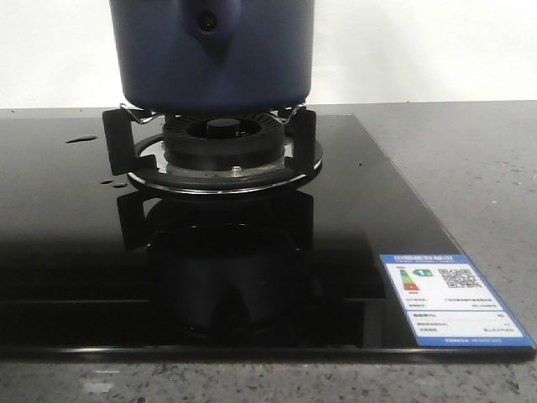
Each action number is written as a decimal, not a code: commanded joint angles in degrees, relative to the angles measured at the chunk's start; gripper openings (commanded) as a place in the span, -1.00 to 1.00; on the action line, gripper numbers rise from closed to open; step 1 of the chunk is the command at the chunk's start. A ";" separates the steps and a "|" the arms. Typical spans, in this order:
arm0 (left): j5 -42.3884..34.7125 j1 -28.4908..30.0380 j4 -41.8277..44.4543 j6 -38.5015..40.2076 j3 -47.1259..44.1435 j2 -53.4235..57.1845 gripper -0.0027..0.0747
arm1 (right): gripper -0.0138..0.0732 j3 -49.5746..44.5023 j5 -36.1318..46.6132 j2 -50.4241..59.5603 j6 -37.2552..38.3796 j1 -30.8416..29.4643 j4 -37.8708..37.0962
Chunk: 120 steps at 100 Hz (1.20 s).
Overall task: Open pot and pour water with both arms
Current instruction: 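Tilt the cup with the right gripper to pour water into the pot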
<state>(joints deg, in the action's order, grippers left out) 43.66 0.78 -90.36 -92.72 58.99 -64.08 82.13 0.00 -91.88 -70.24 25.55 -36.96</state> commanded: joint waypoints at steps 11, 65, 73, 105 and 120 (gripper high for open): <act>0.45 -0.39 -4.83 0.59 1.71 1.28 -0.20 | -0.21 2.65 7.47 2.79 -0.42 -0.26 -5.39; 0.45 -0.39 -4.83 0.59 1.71 1.28 -0.20 | -0.21 3.77 8.29 2.79 -0.42 -0.26 -10.49; 0.45 -0.39 -4.83 0.59 1.71 1.28 -0.20 | -0.21 3.77 7.90 2.79 -0.01 -0.26 -8.40; 0.45 -0.39 -4.83 0.59 1.71 1.28 -0.20 | -0.21 3.77 -1.22 3.83 10.44 -0.26 26.67; -1.33 -2.74 -4.83 0.49 1.71 1.28 -0.20 | -0.21 3.77 -6.63 7.33 11.58 -0.58 42.38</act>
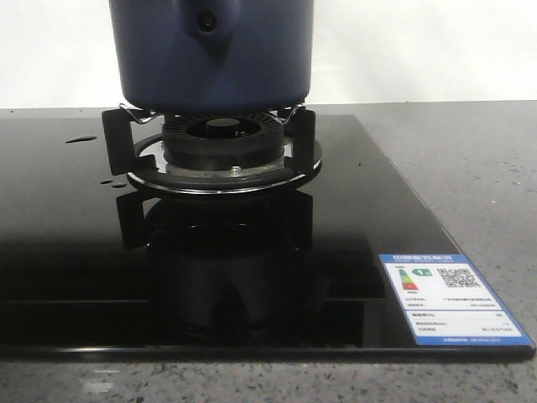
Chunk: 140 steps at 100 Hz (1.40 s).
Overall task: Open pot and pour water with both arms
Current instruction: 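Tilt the cup with the right gripper to pour water into the pot, then set the cup upright on the counter and open the right gripper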
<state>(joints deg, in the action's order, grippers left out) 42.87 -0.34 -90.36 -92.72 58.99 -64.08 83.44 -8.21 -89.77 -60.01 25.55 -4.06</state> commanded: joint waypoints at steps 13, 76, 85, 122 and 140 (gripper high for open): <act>-1.66 -4.34 -4.83 -1.35 1.71 0.93 -0.20 | -0.21 2.46 -2.78 9.39 1.63 -3.70 21.87; 1.59 -6.92 -10.57 -1.57 1.71 -4.21 -0.20 | -0.21 -36.64 -3.52 26.40 1.98 -34.61 53.20; 1.70 -6.92 -10.84 -1.57 1.71 -4.58 -0.20 | -0.21 -42.51 0.66 27.03 1.87 -34.61 53.20; 2.93 -6.99 -10.92 -2.91 1.71 -4.58 -0.20 | -0.18 -47.56 4.71 27.03 1.87 -33.84 55.00; 4.64 -6.99 -10.92 -2.91 1.71 -4.58 -0.20 | 0.51 -47.56 5.56 27.03 1.87 -33.84 59.32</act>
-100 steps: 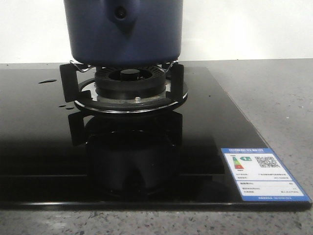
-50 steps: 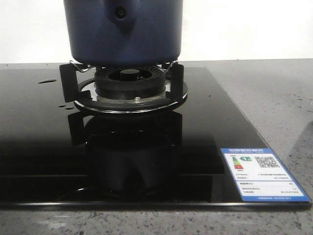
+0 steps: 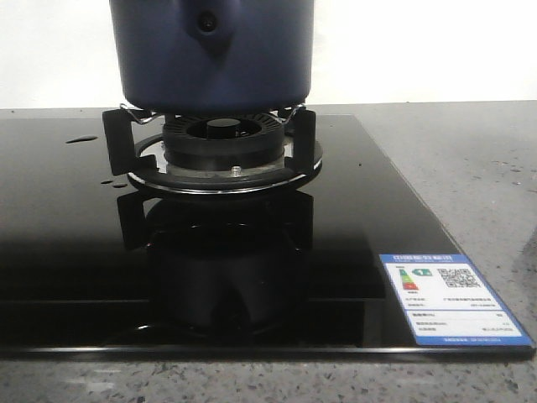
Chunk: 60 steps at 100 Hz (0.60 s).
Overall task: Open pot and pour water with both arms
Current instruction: 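Set the cup upright on the counter and open the right gripper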
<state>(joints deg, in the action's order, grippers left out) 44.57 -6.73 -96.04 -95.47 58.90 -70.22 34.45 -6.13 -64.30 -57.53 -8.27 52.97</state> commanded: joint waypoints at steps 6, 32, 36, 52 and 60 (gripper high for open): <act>3.10 -0.59 -5.24 -0.16 1.81 1.56 -0.20 | 0.73 1.43 3.47 1.56 -0.61 -0.02 2.30; 3.10 -0.59 -5.24 -0.16 1.81 1.56 -0.20 | 0.84 1.43 1.91 7.91 -0.61 -0.02 2.30; 3.10 -0.59 -5.24 -0.16 1.81 1.56 -0.20 | 0.84 1.43 1.62 9.73 -0.61 -0.02 2.30; 2.74 -1.48 -5.24 -1.63 1.81 1.56 -0.20 | 0.84 1.43 0.12 17.02 -0.61 -0.02 2.11; 2.51 -3.29 -5.27 -4.67 1.96 1.45 -0.20 | 0.84 1.43 0.08 21.34 -0.61 -0.02 2.11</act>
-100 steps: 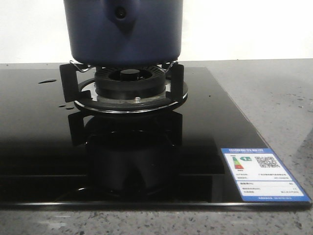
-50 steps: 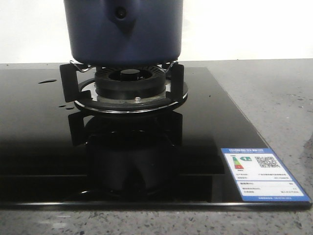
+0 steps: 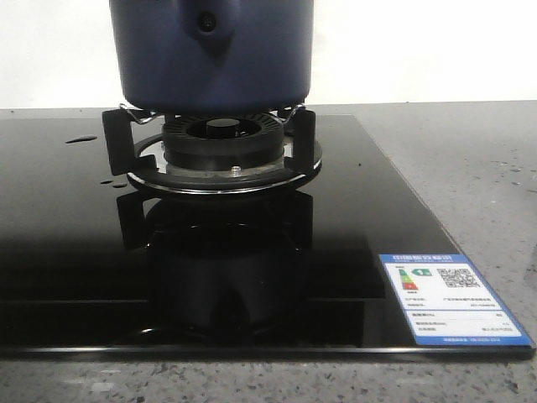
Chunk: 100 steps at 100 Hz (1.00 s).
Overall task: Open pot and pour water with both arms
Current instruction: 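Set the cup upright on the counter and open the right gripper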
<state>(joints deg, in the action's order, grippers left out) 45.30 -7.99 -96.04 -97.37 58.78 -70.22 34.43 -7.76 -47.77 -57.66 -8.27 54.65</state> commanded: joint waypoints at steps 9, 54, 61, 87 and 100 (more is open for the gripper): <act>-0.58 -4.11 -5.38 -3.91 3.26 1.03 -0.20 | 0.84 1.45 2.00 8.93 -0.48 -0.02 0.43; -1.81 -8.35 -6.53 -4.34 10.19 -9.11 -0.20 | -0.30 1.45 -14.61 22.53 -0.48 -0.02 2.78; -1.68 -8.60 -6.53 -4.34 10.32 -10.17 -0.20 | -0.84 1.45 -17.00 23.91 -0.48 -0.02 2.83; 0.51 -8.60 -5.10 -4.34 10.32 -13.90 -0.20 | -0.84 1.45 -17.04 24.50 -0.37 -0.02 2.90; 0.51 -8.60 -4.99 -4.46 10.32 -15.02 -0.20 | -0.84 1.45 -17.04 24.50 -0.37 -0.02 2.90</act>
<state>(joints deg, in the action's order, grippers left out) 43.20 -16.05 -96.91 -101.73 66.68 -86.79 34.33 -27.35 -22.93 -57.66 -8.27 55.54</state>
